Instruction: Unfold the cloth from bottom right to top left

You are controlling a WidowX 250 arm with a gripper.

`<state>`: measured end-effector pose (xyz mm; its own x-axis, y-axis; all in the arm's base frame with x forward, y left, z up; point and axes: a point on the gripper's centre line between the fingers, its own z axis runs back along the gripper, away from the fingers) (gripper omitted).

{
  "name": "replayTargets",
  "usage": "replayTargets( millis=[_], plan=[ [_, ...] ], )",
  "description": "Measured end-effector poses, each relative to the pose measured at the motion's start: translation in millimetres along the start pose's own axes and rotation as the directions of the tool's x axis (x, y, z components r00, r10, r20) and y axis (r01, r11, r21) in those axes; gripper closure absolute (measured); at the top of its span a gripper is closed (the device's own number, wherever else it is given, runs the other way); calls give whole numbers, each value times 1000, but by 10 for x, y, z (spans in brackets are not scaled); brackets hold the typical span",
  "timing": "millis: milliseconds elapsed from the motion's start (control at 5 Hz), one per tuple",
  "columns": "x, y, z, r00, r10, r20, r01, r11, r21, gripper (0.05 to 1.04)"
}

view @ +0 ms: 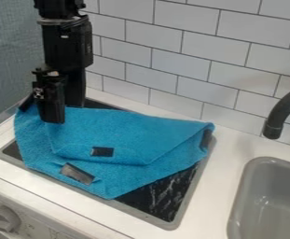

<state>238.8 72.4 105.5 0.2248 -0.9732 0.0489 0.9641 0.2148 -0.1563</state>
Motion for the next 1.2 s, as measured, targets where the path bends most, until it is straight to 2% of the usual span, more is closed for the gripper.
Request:
replayTargets(
  millis=[200, 400, 600, 1000, 1200],
  plan=[
    [8, -29, -67, 1000, 3, 2, -3, 1000, -25, 85],
    [44, -45, -194, 1000, 4, -6, -4, 1000, -10, 85],
    [92, -21, -270, 1000, 21, -6, -21, 999, 35, 85],
    [275, 66, -421, 999, -9, 36, 5, 992, 127, 85],
    [367, 111, -582, 997, -35, 72, 28, 995, 99, 85]
  ],
)
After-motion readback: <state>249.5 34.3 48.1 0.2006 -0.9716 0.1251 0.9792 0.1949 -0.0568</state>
